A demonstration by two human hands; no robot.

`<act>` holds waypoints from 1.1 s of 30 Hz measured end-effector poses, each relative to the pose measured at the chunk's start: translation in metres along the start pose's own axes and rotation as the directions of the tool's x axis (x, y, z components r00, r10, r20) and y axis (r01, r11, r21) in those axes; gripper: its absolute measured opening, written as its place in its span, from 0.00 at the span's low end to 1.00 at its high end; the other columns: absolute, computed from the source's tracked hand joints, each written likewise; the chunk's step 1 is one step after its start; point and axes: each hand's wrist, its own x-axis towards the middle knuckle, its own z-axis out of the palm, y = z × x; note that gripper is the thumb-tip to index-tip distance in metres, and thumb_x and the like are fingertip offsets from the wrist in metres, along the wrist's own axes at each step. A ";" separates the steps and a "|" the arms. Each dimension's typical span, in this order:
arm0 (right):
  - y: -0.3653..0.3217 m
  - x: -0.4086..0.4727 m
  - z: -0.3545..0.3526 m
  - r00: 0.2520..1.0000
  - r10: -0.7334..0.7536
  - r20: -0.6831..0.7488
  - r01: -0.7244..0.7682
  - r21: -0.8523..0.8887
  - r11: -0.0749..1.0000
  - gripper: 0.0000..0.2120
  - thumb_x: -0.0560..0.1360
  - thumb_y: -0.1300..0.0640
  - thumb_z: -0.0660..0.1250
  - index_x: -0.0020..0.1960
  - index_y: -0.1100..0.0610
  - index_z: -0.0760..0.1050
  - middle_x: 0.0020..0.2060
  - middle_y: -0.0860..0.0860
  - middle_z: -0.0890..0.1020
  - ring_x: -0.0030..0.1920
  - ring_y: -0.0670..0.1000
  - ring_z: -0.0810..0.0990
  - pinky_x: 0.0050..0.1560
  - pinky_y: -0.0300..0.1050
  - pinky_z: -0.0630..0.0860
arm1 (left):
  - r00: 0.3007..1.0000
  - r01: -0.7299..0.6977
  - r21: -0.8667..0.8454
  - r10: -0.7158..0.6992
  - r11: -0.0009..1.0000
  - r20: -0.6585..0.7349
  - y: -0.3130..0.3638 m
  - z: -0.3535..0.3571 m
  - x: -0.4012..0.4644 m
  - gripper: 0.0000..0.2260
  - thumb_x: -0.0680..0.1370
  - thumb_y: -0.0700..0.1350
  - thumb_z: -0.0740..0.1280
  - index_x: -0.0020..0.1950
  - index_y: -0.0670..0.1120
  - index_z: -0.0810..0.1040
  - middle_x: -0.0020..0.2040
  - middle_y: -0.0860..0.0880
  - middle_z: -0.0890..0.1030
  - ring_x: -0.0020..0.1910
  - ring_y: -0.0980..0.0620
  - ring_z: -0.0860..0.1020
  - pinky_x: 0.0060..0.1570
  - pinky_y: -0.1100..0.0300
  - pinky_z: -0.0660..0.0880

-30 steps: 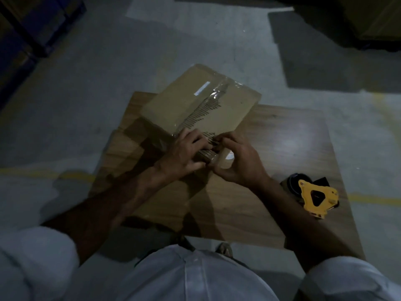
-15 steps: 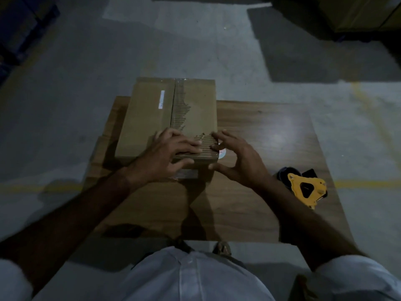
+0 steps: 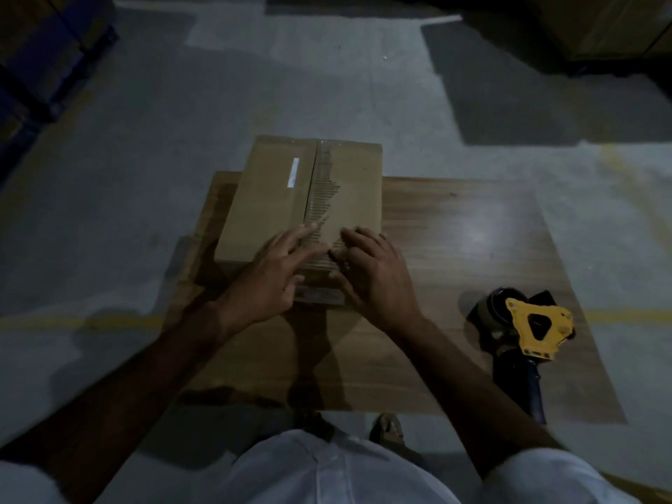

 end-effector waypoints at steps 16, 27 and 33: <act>-0.054 0.000 0.027 0.945 0.282 -0.169 -0.290 -0.027 0.957 0.16 0.79 0.42 0.67 0.65 0.44 0.80 0.76 0.56 0.68 0.80 0.57 0.61 0.81 0.61 0.43 | 0.969 0.209 0.297 -0.238 0.932 0.066 -0.011 -0.037 -0.025 0.45 0.75 0.52 0.76 0.83 0.65 0.51 0.85 0.49 0.48 0.82 0.44 0.49 0.72 0.40 0.70; -0.006 0.002 -0.034 0.853 0.488 -0.187 -0.507 -0.068 0.859 0.20 0.75 0.45 0.74 0.64 0.50 0.82 0.77 0.63 0.64 0.78 0.63 0.60 0.74 0.61 0.66 | 0.974 -0.217 -0.097 0.222 0.971 0.048 0.064 0.012 -0.004 0.15 0.83 0.55 0.64 0.67 0.52 0.81 0.67 0.53 0.78 0.64 0.54 0.75 0.62 0.56 0.74; -0.033 -0.020 -0.006 0.864 0.502 0.032 -0.492 -0.158 0.856 0.63 0.57 0.11 0.58 0.83 0.43 0.51 0.83 0.57 0.40 0.82 0.60 0.40 0.78 0.60 0.53 | 0.936 0.350 0.257 -0.327 0.901 -0.131 -0.027 -0.024 0.035 0.23 0.80 0.68 0.60 0.72 0.61 0.74 0.78 0.43 0.64 0.78 0.38 0.60 0.77 0.38 0.54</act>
